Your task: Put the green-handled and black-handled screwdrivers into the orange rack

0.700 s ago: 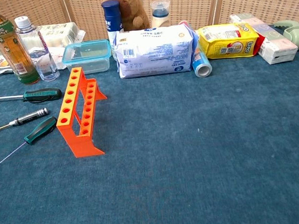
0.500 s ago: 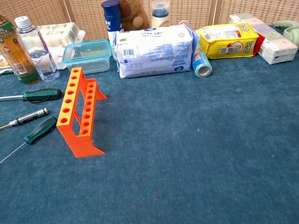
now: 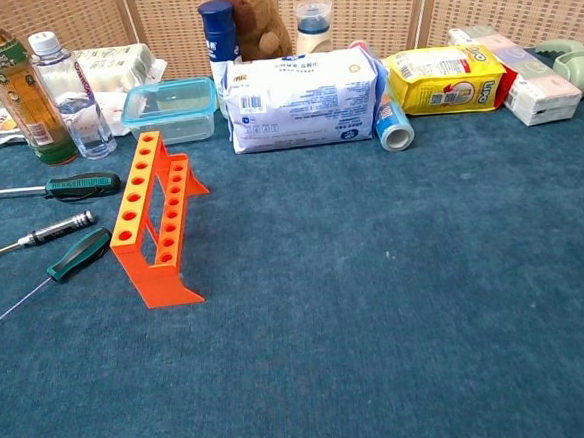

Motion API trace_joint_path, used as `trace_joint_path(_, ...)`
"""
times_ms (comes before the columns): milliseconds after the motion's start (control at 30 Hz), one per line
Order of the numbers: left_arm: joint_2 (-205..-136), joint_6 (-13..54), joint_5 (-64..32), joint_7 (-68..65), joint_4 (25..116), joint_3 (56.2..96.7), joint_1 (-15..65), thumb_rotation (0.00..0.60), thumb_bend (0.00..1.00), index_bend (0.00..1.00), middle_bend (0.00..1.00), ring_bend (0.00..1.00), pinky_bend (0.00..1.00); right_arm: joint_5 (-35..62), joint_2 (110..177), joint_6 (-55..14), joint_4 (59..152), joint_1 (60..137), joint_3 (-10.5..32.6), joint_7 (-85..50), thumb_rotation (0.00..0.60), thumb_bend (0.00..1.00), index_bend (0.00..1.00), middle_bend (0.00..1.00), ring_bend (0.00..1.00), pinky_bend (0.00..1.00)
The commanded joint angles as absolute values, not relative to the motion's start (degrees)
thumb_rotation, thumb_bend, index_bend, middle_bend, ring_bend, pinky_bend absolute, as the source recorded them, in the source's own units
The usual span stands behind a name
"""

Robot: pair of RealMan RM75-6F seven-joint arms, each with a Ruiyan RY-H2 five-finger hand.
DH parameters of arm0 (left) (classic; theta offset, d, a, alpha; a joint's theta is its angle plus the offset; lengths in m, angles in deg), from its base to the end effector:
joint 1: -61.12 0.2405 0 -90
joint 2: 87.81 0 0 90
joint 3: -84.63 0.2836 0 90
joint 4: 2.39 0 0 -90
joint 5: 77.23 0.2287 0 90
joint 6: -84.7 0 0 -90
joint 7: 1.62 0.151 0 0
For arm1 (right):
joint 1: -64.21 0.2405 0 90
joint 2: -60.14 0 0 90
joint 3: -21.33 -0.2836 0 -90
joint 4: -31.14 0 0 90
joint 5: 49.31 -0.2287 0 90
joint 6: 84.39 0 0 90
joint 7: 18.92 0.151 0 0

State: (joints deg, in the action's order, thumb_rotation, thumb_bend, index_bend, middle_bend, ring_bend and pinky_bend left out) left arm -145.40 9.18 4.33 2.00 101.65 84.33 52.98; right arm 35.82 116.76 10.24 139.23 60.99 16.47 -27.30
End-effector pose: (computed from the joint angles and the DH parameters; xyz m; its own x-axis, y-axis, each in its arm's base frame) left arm -0.3192 0.1931 0.1470 0.3620 0.2019 0.9100 0.9293 -0.0017 -0.3693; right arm -0.3078 -0.1501 0.2023 0.4094 0.1276 0.9034 -0.9097 0.1325 0.3935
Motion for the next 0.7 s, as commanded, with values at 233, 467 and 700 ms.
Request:
trace_joint_path(233,-151.3,12.6,-5.2,13.7,104.1,79.9,48.5,0.600,0.00,0.27,0.96,0.89,0.87,36.2,115.3,9.8,139.2,60.8,16.6,-23.5,0.600,0.00,0.07,0.00,0.00,0.00)
trace_joint_path(467,-152.5,22.3,-19.3,24.7,106.6,77.2,40.6,0.600,0.00,0.27,0.96,0.89,0.87,36.4,114.6,10.1,139.3,60.4,16.6,-22.2,0.600,0.00,0.07,0.00,0.00,0.00)
trace_joint_path(700,-154.6,29.7,-30.9,27.5,105.6,76.3,33.6,0.600,0.00,0.28,0.96,0.89,0.87,36.6,114.4,9.6,139.4,60.5,16.8,-22.0,0.600,0.00,0.08,0.00,0.00,0.00)
